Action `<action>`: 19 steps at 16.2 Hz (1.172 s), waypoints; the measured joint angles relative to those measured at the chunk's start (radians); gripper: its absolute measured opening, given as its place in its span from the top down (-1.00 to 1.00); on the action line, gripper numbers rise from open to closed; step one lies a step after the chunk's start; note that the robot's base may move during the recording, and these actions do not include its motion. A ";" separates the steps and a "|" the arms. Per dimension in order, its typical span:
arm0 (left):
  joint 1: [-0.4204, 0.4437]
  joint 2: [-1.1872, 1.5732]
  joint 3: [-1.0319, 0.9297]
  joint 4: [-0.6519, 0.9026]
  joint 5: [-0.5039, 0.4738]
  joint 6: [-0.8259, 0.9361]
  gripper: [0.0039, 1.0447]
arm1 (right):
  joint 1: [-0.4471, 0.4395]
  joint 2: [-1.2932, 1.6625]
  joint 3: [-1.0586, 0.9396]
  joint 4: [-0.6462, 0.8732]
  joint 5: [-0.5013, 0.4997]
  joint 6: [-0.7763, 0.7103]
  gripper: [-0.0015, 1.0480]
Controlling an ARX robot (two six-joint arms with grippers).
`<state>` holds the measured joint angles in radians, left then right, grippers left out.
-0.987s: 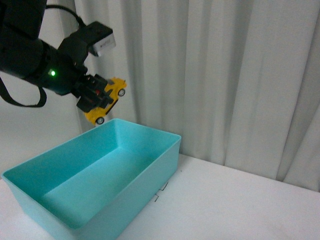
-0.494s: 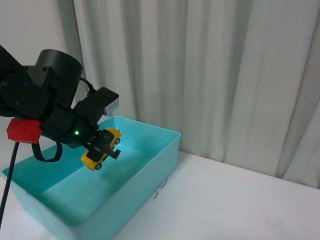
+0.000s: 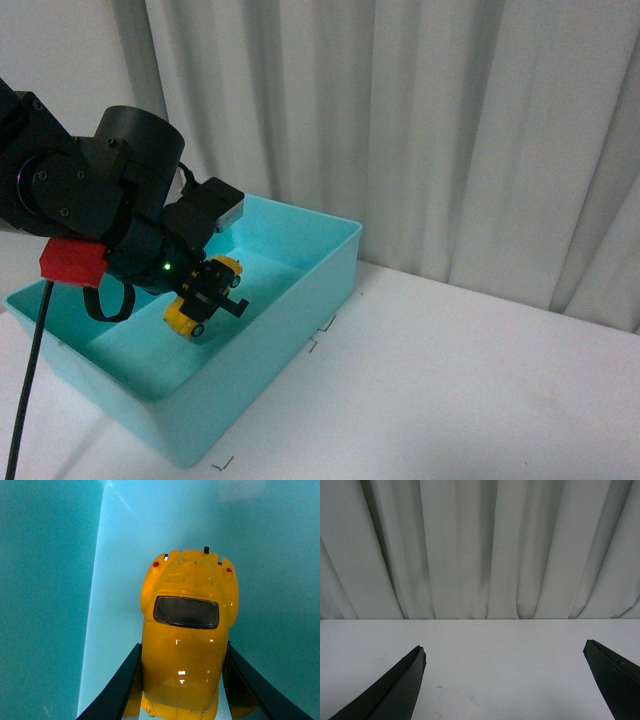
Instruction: Wind up and store yellow beetle toy
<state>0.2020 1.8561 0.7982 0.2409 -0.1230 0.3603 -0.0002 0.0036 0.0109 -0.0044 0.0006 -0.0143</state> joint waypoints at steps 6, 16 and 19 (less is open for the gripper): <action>-0.007 -0.037 -0.010 -0.069 0.068 -0.058 -0.89 | 0.000 0.000 0.000 0.000 0.000 0.000 -0.87; 0.023 -0.649 -0.317 0.315 0.313 -0.234 -0.51 | 0.000 0.000 0.000 0.001 0.000 0.000 -0.87; -0.044 -0.864 -0.499 0.478 0.284 -0.334 0.18 | 0.000 0.000 0.000 0.000 0.000 0.000 -0.87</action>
<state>0.1577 0.9916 0.2993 0.7189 0.1612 0.0261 -0.0002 0.0032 0.0109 -0.0040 0.0006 -0.0143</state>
